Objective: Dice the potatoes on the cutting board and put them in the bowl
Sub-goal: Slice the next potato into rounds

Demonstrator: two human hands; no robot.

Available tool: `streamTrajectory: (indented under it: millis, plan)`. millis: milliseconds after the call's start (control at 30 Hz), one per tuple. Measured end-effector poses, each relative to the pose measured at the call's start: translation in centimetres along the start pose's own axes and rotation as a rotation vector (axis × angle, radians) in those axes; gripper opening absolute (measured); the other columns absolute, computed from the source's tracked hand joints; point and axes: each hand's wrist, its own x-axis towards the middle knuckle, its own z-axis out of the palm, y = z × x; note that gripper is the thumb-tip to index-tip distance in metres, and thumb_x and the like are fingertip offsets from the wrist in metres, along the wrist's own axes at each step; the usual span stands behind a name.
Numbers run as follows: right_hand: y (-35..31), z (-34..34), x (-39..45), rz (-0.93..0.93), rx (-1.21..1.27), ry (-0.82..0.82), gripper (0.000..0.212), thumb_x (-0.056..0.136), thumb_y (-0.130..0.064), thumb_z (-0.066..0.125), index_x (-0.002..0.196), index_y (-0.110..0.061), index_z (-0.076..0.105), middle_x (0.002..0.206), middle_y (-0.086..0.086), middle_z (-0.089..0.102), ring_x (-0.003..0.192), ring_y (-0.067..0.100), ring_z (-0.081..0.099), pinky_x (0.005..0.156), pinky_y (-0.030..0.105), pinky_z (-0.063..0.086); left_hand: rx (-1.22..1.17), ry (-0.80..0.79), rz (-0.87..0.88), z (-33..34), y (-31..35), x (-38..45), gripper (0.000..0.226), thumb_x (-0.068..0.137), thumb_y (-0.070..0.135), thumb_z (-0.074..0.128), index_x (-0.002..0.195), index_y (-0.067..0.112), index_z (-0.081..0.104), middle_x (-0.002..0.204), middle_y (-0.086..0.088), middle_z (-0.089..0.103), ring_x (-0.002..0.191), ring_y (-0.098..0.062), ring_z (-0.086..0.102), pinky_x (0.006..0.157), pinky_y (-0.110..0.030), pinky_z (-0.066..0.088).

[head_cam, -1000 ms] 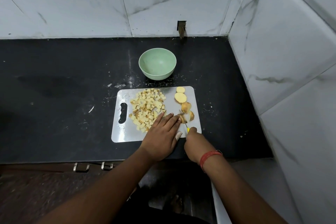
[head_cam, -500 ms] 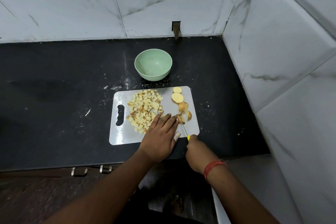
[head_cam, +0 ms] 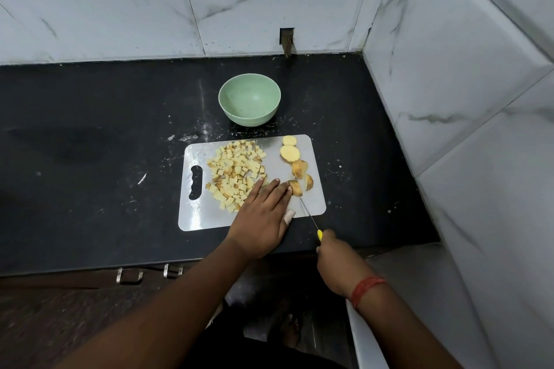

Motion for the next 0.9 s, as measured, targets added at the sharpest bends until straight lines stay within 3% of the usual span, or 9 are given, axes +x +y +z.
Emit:
streamTrajectory:
  millis: [200, 433, 533, 700, 833, 900]
  plan:
    - [-0.6, -1.1, -0.7, -0.097, 0.087, 0.153, 0.011, 0.103, -0.020, 0.038, 0.110, -0.011, 0.039, 0.100, 0.014, 0.064, 0.082, 0.025, 0.061, 0.066, 0.030, 0.040, -0.029, 0.014, -0.033, -0.3, 0.1, -0.2, 0.058, 0.109, 0.043, 0.029, 0.148, 0.005, 0.050, 0.150, -0.011, 0.051, 0.146, -0.028, 0.038, 0.125, -0.048, 0.020]
    - [-3.3, -1.6, 2.0, -0.085, 0.014, 0.092, 0.023, 0.098, -0.013, 0.044, 0.118, -0.005, 0.038, 0.104, 0.017, 0.062, 0.089, 0.028, 0.062, 0.066, 0.032, 0.041, -0.046, 0.005, -0.032, 0.0, -0.1, -0.2, 0.058, 0.109, 0.043, 0.029, 0.145, 0.006, 0.055, 0.147, -0.010, 0.055, 0.145, -0.027, 0.039, 0.125, -0.048, 0.021]
    - [-3.7, -1.6, 2.5, -0.045, -0.008, 0.065, 0.023, 0.097, -0.010, 0.044, 0.119, -0.005, 0.039, 0.103, 0.015, 0.062, 0.082, 0.023, 0.059, 0.064, 0.030, 0.040, -0.043, 0.003, -0.028, 0.0, -0.2, -0.1, 0.058, 0.108, 0.043, 0.028, 0.144, 0.006, 0.055, 0.146, -0.010, 0.055, 0.145, -0.027, 0.039, 0.125, -0.049, 0.020]
    - [-4.0, -1.6, 2.7, -0.041, -0.097, 0.039, 0.023, 0.099, -0.010, 0.042, 0.120, -0.003, 0.039, 0.070, 0.001, 0.042, 0.058, 0.009, 0.039, 0.047, 0.024, 0.023, -0.030, -0.004, -0.027, 0.1, -0.3, -0.1, 0.058, 0.108, 0.043, 0.028, 0.144, 0.006, 0.055, 0.146, -0.009, 0.054, 0.145, -0.027, 0.037, 0.125, -0.049, 0.019]
    - [-4.2, -2.2, 3.3, -0.032, 0.016, -0.003, 0.032, 0.099, -0.012, 0.038, 0.128, 0.000, 0.039, 0.088, 0.008, 0.044, 0.058, 0.010, 0.028, 0.053, 0.022, 0.026, -0.021, -0.007, -0.027, 0.2, -0.3, 0.0, 0.059, 0.108, 0.044, 0.026, 0.144, 0.007, 0.055, 0.147, -0.009, 0.054, 0.146, -0.027, 0.037, 0.125, -0.049, 0.019]
    - [-4.2, -2.2, 3.3, -0.033, 0.021, -0.022, 0.034, 0.099, -0.013, 0.037, 0.130, 0.001, 0.039, 0.082, 0.006, 0.041, 0.060, 0.014, 0.032, 0.055, 0.023, 0.028, -0.010, -0.005, -0.029, 0.1, -0.3, 0.0, 0.060, 0.108, 0.044, 0.026, 0.144, 0.006, 0.055, 0.147, -0.009, 0.053, 0.145, -0.028, 0.037, 0.125, -0.050, 0.020]
